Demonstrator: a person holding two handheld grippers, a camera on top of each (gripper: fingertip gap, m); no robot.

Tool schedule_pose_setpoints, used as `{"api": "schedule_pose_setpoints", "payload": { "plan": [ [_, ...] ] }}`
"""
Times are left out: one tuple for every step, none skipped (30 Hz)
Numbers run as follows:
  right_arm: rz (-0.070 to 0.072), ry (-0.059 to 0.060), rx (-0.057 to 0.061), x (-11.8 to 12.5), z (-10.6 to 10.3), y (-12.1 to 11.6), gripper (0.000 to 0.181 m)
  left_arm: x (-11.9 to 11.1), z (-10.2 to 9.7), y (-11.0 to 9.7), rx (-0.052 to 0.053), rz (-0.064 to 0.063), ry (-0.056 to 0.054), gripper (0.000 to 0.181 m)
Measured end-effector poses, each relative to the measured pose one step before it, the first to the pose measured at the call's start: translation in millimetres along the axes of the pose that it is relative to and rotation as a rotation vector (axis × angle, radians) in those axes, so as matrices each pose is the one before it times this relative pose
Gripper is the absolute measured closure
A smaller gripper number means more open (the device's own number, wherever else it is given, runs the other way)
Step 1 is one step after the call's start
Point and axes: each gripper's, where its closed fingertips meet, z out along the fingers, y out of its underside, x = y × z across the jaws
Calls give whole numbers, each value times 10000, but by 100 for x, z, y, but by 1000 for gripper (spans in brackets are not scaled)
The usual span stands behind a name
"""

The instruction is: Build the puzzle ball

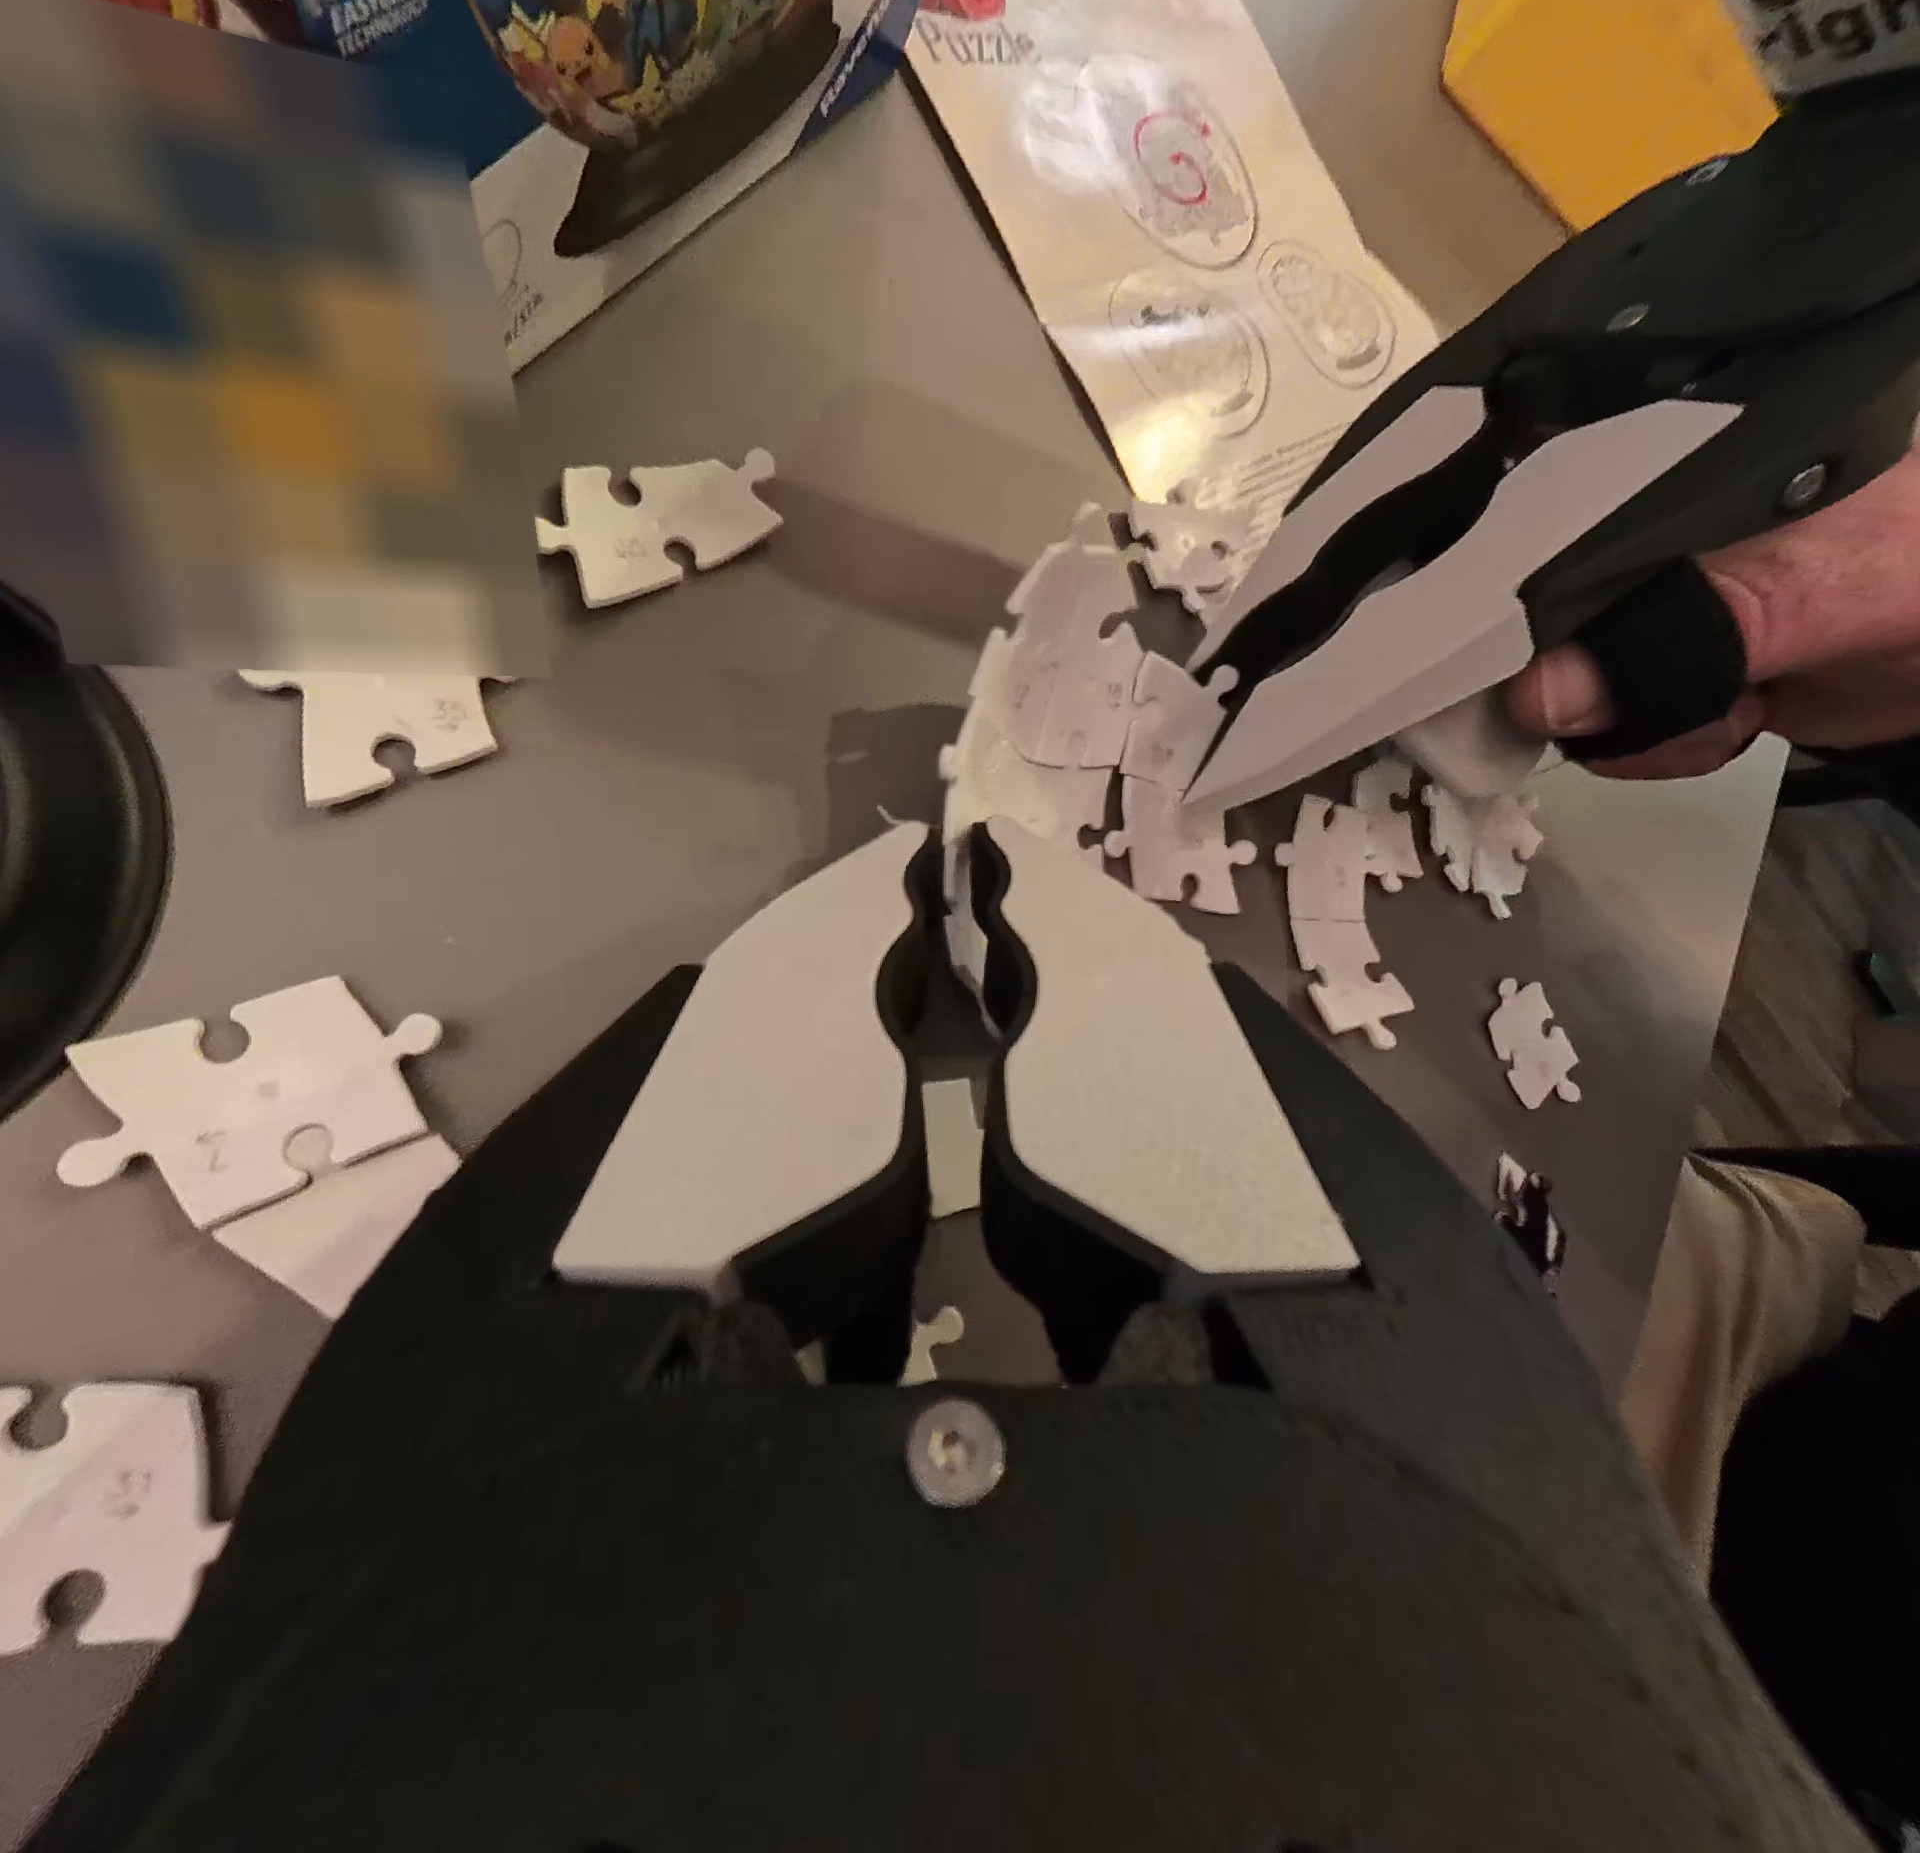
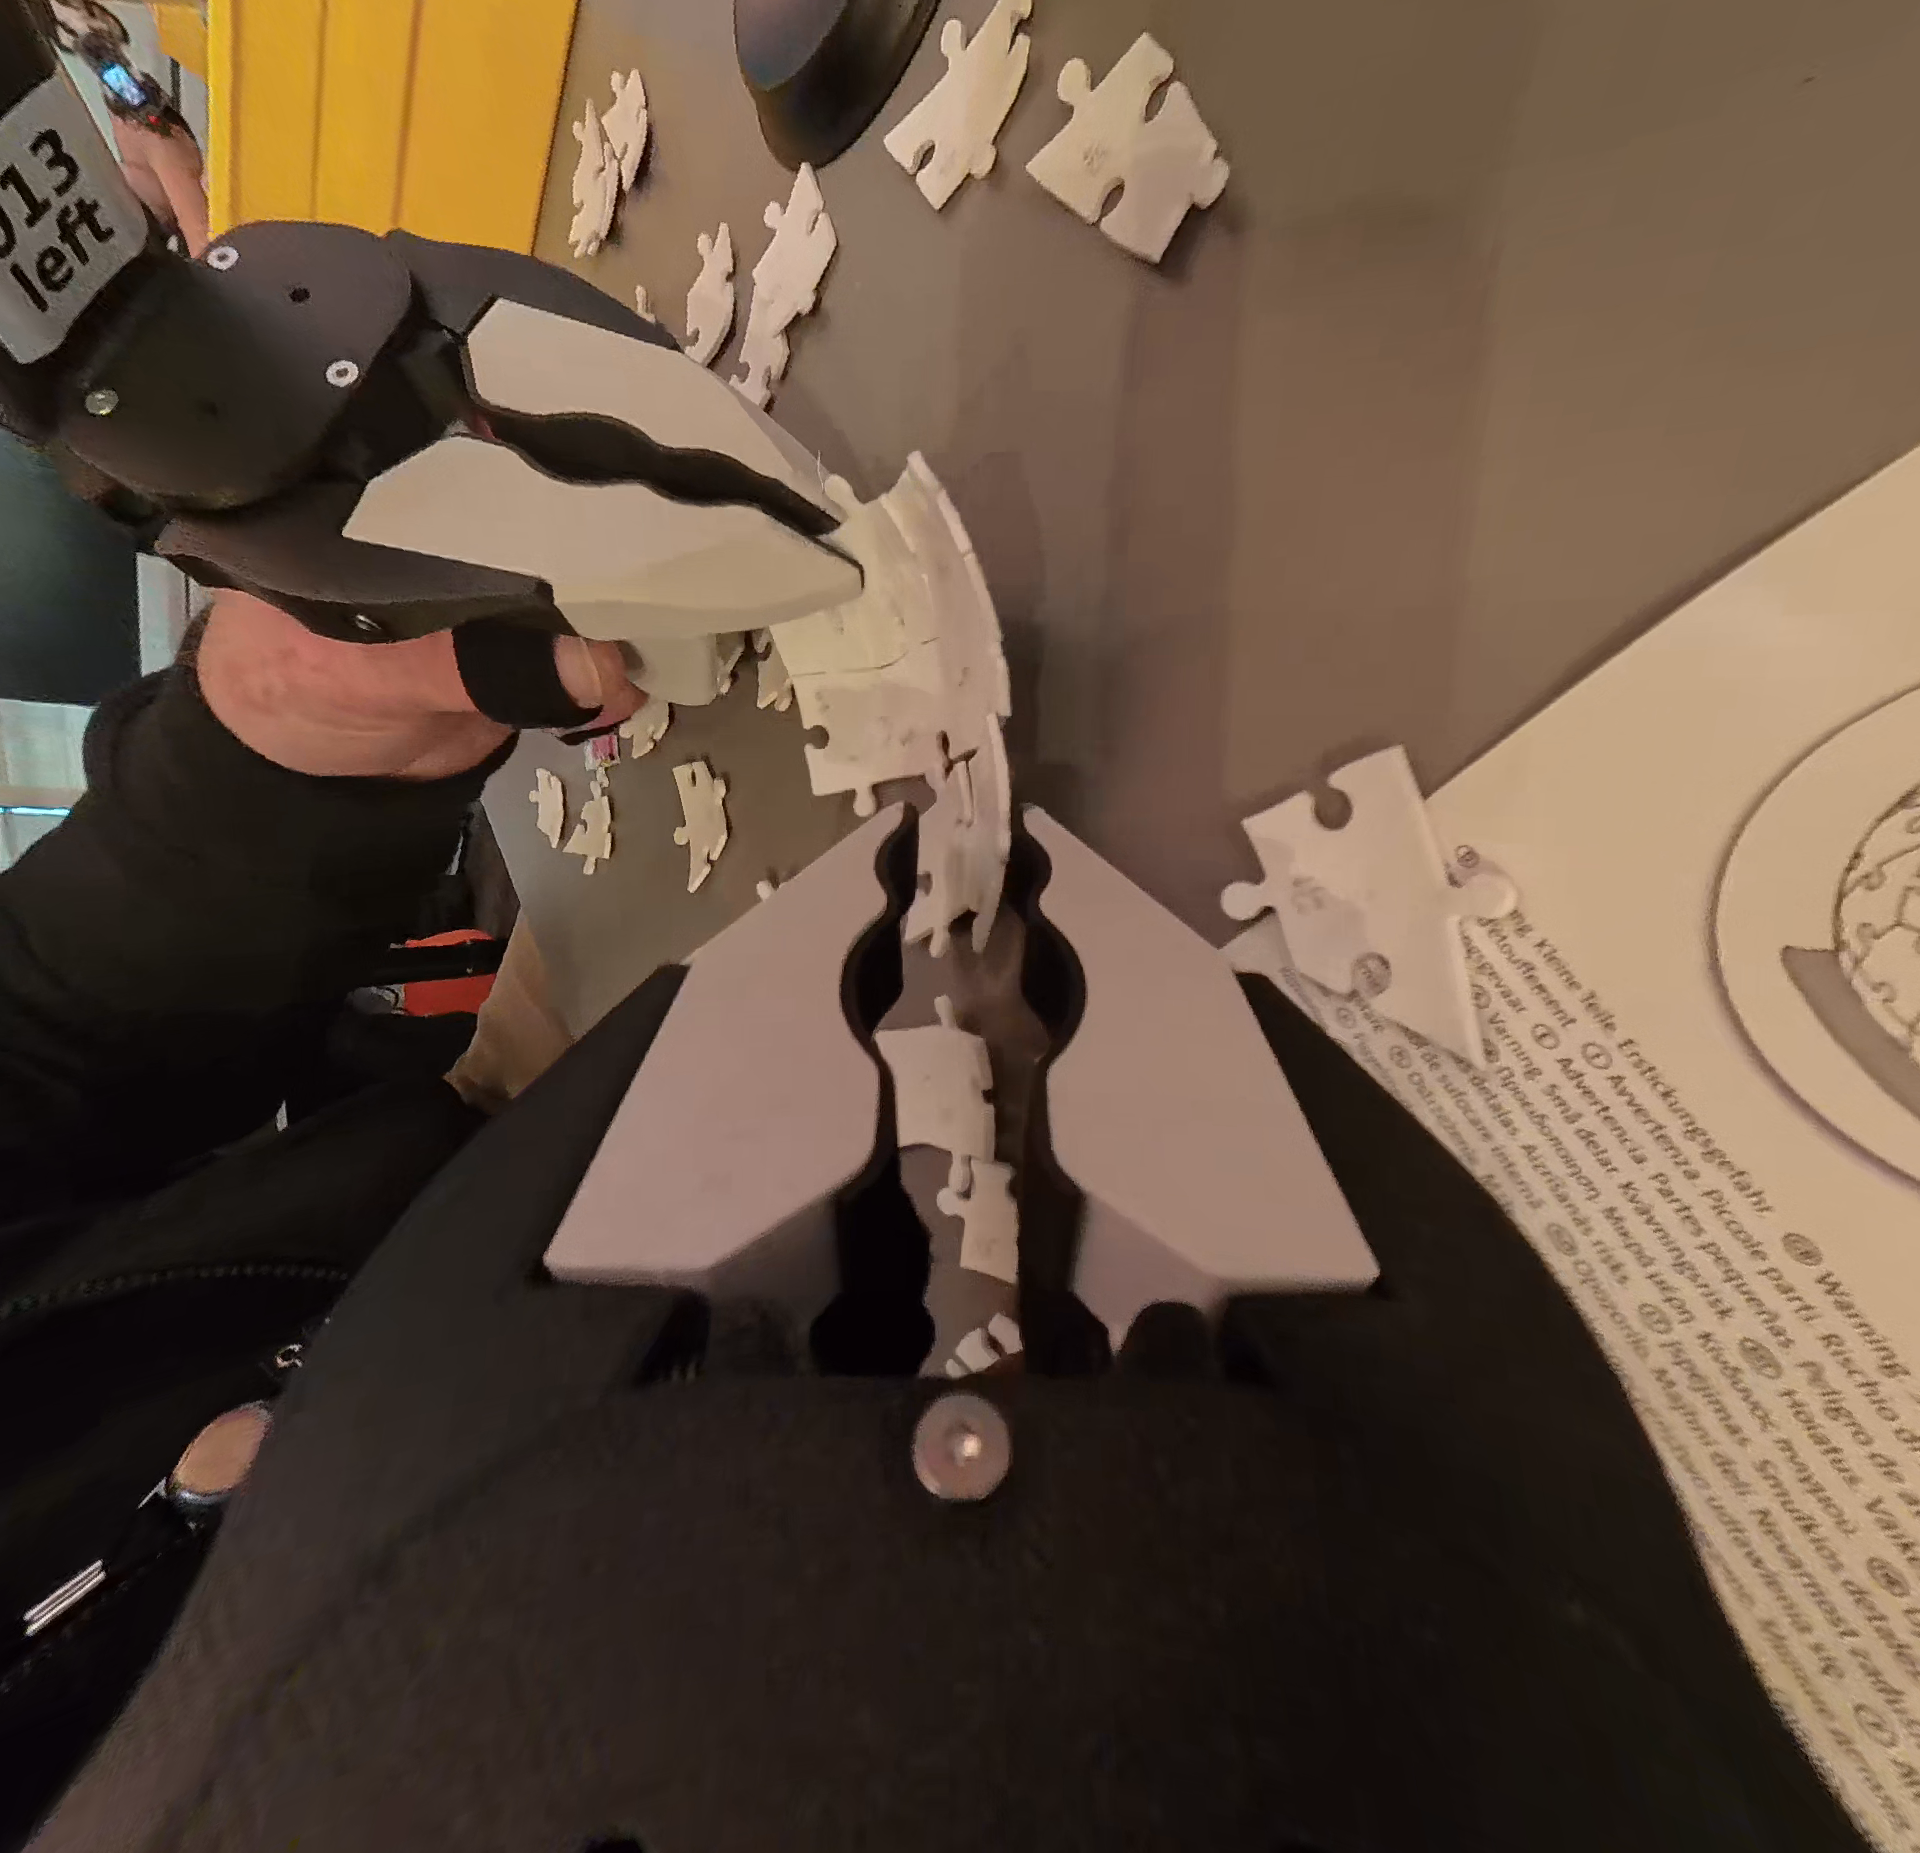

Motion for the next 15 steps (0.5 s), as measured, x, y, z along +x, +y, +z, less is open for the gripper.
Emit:
{"api": "schedule_pose_setpoints", "payload": {
  "plan": [
    [-34,-19,-60,-76,77,122,166,43,-23,-61,170,-50,22,177],
    [-21,-31,-14,-111,94,43,166,1,-28,-18,112,-31,-7,177],
    [-16,-34,-31,-98,91,66,167,71,-49,-76,136,-21,33,177],
    [-40,-13,21,-49,75,-9,167,70,-76,-115,150,-5,31,178],
    [-49,74,78,100,27,-75,170,15,-103,-68,128,-22,-17,178],
    [-45,35,-27,47,59,87,173,64,-97,-69,114,-44,45,178],
    [-21,-16,-57,-29,90,103,174,129,-78,-94,135,-53,113,178],
    [-32,22,72,22,40,-81,175,22,-60,-31,89,-67,51,178],
    [-43,67,88,59,39,-101,176,-53,-54,20,58,-76,14,178],
    [-73,6,19,-51,56,-18,176,64,-43,-29,67,-84,101,178],
    [-38,-5,98,-61,50,-118,178,5,-81,-116,111,-61,46,179],
    [43,-6,103,2,22,-144,179,-13,-77,-92,63,-19,15,179],
    [16,-62,105,-55,-5,-135,179,2,-69,-105,57,3,34,179],
    [22,-93,170,-70,-72,-252,180,33,-105,-200,123,-19,74,179],
    [47,-90,209,-57,-115,-315,180,29,-137,-202,122,-47,94,179]
  ]
}}
